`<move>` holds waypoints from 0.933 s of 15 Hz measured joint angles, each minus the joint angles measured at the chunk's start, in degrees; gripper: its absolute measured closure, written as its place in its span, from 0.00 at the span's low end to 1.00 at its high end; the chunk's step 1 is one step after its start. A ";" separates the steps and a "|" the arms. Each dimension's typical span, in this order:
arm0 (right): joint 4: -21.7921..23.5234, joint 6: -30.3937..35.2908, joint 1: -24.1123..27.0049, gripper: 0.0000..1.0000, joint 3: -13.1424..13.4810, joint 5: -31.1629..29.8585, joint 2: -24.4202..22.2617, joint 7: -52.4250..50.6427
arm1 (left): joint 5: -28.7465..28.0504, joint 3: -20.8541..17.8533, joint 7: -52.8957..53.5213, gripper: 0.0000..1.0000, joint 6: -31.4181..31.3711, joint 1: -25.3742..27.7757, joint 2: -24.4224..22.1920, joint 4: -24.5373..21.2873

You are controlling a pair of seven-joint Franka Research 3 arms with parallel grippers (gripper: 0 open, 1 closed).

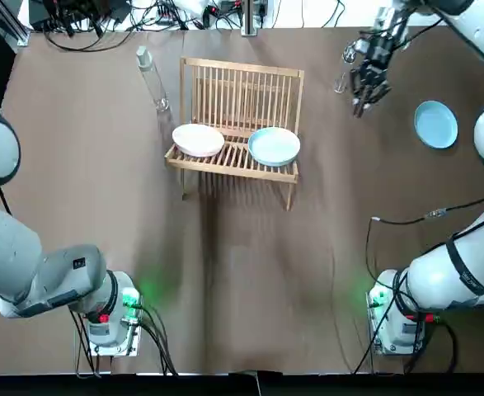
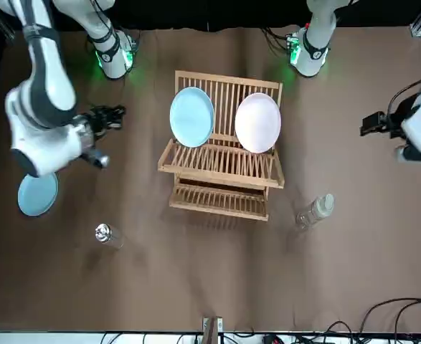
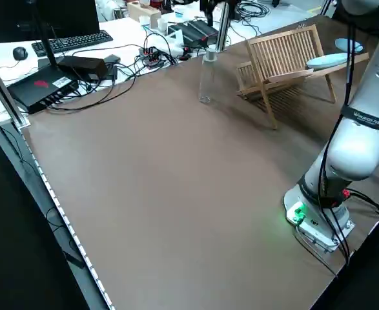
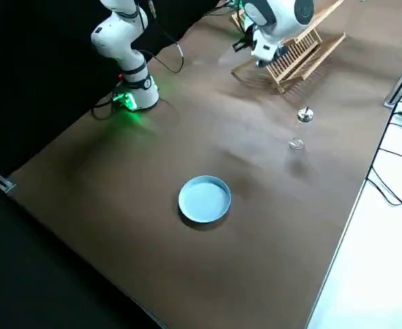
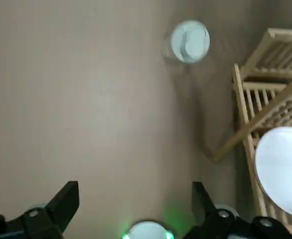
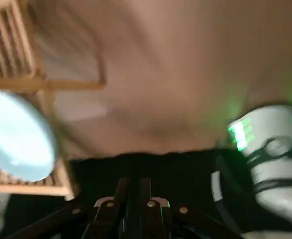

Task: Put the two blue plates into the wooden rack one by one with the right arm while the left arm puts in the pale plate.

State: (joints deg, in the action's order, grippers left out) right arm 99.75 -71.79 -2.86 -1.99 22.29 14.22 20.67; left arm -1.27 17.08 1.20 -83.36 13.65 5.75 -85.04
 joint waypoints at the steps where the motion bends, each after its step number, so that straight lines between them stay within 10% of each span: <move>1: -0.66 -0.03 1.82 0.84 0.07 -3.90 0.00 -4.32 | -0.76 0.01 0.11 0.00 -1.22 -0.20 -0.72 -0.01; 6: -1.19 -8.99 10.99 0.84 0.27 -16.89 0.25 -21.54 | -4.89 0.76 0.01 0.00 -2.91 -0.74 -1.06 -0.17; 11: -1.02 -21.95 18.28 0.62 0.30 -25.43 4.74 -28.20 | -3.68 1.20 -1.67 0.00 -2.86 -1.05 -1.06 -0.34; 14: -1.02 -31.37 22.79 0.53 0.31 -26.66 9.76 -33.32 | -2.39 -4.76 -3.55 0.00 -2.82 -7.83 -1.11 -0.53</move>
State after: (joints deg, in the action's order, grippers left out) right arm 98.73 -103.15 19.93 -1.68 -4.37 23.98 -12.65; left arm -3.66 12.32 -2.34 -86.18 5.82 4.64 -85.57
